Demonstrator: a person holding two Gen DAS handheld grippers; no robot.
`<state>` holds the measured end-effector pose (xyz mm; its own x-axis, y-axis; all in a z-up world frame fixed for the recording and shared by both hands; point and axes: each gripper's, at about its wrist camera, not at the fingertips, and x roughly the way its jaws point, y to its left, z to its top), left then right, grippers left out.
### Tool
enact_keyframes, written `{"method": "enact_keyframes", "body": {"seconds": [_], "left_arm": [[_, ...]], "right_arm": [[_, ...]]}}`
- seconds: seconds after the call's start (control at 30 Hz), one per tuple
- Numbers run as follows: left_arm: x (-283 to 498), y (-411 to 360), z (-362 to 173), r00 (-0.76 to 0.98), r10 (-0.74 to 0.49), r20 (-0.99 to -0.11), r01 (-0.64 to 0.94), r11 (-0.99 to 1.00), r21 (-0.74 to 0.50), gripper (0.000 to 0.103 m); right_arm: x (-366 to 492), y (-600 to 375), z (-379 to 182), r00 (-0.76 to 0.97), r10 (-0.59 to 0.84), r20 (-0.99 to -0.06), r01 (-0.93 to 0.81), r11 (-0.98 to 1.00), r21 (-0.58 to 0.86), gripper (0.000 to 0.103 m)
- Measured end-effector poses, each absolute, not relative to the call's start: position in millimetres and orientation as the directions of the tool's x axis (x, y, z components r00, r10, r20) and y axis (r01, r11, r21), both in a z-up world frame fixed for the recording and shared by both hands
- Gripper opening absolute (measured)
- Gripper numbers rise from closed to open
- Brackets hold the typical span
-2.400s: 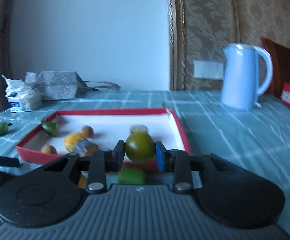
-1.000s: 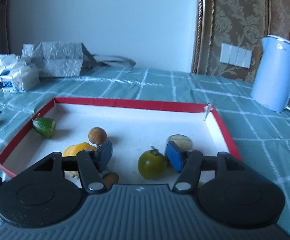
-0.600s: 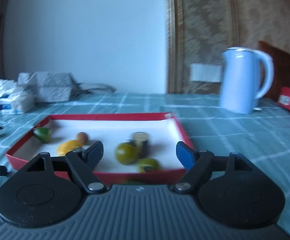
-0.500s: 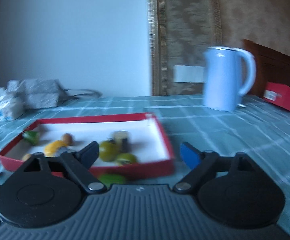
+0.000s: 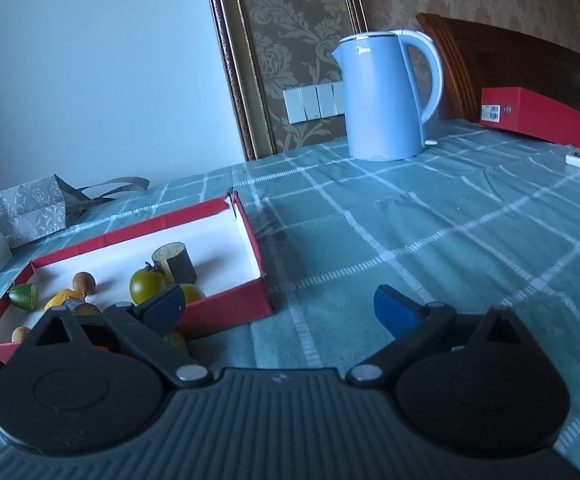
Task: Organize fruits
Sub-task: 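Lower the left tool onto the yellow fruit piece beside the tray and close it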
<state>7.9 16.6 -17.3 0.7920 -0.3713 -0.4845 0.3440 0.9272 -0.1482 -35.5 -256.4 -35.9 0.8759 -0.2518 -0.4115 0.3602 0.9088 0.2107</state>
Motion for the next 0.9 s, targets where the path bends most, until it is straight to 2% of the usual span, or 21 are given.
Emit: {"method": "enact_keyframes", "body": {"seconds": [0.27, 0.53, 0.8, 0.9], "left_arm": [[19, -20, -21, 0.717, -0.416, -0.559, 0.424, 0.897, -0.123, 0.101], [32, -26, -32, 0.684, -0.403, -0.609, 0.421, 0.899, -0.121, 0.099], [31, -41, -35, 0.698, -0.364, -0.616, 0.436, 0.899, -0.037, 0.098], [29, -46, -36, 0.704, -0.359, -0.613, 0.451, 0.893, -0.006, 0.091]], "right_arm": [[-35, -261, -38, 0.864, -0.263, -0.428, 0.387, 0.892, 0.235, 0.101], [-35, -260, -38, 0.867, -0.261, -0.425, 0.381, 0.896, 0.228, 0.102], [-35, -260, -37, 0.869, -0.253, -0.426, 0.375, 0.898, 0.232, 0.103], [-35, -260, -38, 0.868, -0.250, -0.429, 0.373, 0.898, 0.232, 0.103]]}}
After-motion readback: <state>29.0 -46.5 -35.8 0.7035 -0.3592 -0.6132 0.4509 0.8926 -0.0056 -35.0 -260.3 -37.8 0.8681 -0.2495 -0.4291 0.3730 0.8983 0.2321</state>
